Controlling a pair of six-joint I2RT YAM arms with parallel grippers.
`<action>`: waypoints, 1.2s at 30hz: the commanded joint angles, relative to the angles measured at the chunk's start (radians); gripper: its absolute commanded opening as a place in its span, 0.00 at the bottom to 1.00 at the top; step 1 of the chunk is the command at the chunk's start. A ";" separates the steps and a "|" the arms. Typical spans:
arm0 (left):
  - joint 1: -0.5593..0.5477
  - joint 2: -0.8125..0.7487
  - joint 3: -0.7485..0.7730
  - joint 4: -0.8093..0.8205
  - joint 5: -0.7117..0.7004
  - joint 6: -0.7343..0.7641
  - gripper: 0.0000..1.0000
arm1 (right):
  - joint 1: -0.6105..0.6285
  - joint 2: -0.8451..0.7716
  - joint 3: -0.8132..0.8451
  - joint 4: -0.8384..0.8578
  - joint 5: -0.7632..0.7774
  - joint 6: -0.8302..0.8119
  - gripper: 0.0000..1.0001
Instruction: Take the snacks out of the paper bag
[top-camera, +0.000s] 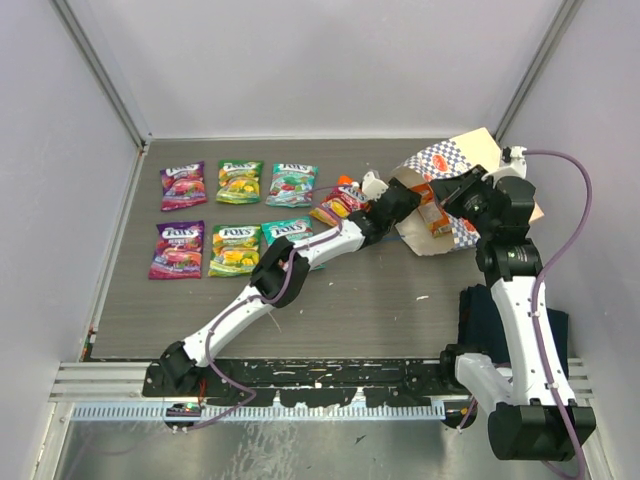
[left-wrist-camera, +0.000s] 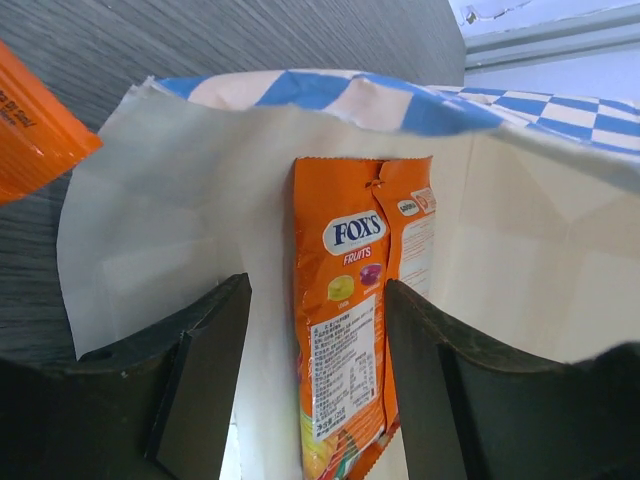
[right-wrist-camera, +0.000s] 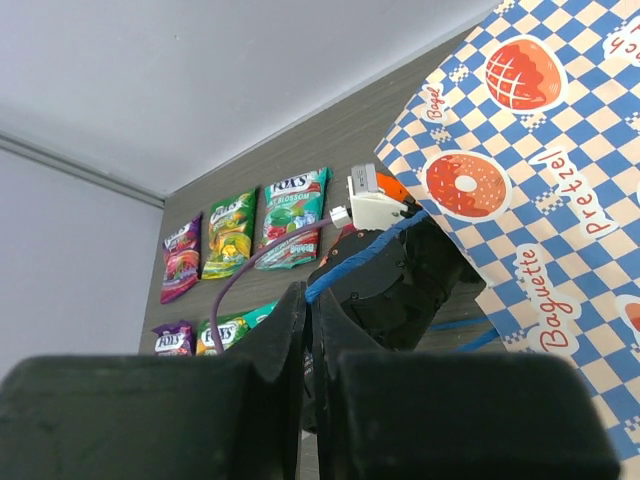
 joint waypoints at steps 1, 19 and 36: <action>-0.023 0.020 0.040 0.013 -0.027 0.116 0.58 | 0.008 -0.012 0.004 0.020 -0.020 -0.004 0.01; -0.114 0.072 0.123 0.072 -0.019 0.433 0.51 | 0.055 0.007 -0.016 0.044 -0.068 0.007 0.01; -0.097 -0.034 -0.057 0.147 -0.008 0.439 0.00 | 0.141 -0.019 -0.001 0.013 0.012 -0.022 0.01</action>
